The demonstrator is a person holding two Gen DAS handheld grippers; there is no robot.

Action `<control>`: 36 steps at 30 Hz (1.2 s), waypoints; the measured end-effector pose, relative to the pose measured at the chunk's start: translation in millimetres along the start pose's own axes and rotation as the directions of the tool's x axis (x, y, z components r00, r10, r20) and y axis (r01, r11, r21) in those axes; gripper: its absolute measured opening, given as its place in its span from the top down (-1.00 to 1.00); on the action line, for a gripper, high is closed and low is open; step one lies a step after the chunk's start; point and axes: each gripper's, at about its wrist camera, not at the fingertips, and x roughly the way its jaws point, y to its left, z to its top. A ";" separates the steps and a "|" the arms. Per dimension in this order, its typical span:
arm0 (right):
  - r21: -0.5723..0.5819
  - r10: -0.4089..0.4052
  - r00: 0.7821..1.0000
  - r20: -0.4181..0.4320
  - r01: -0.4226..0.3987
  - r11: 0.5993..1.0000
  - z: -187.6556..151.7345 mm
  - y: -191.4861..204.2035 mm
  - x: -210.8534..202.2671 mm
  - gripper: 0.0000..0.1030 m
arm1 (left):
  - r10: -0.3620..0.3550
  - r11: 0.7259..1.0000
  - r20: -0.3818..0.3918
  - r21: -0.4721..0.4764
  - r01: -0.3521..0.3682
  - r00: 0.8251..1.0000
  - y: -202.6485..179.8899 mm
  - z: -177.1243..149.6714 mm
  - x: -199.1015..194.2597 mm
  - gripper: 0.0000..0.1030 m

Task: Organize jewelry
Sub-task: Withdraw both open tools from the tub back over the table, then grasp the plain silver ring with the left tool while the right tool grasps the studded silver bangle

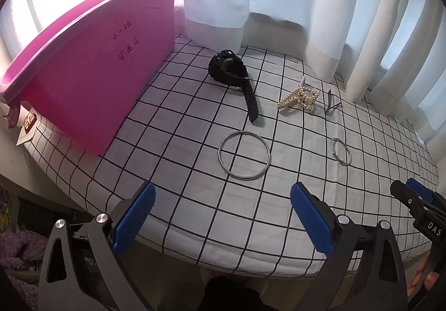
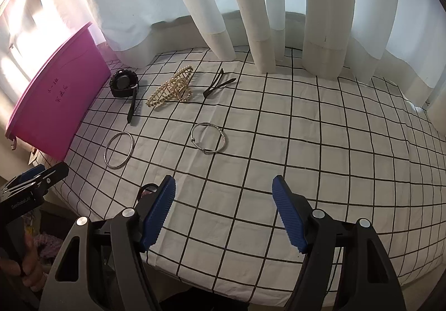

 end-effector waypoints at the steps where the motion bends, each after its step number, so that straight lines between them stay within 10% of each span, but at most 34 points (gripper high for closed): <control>1: 0.006 0.006 1.000 0.003 -0.006 1.000 0.3 -0.3 3.5 -0.34 | -0.002 1.000 -0.005 -0.002 0.002 1.000 -1.0 0.9 5.7 -0.86; 36: -0.226 0.040 0.999 0.004 -0.038 0.973 29.9 8.0 105.5 -0.34 | 0.062 0.996 -0.024 -0.055 -0.064 0.998 -36.4 7.1 106.4 -0.86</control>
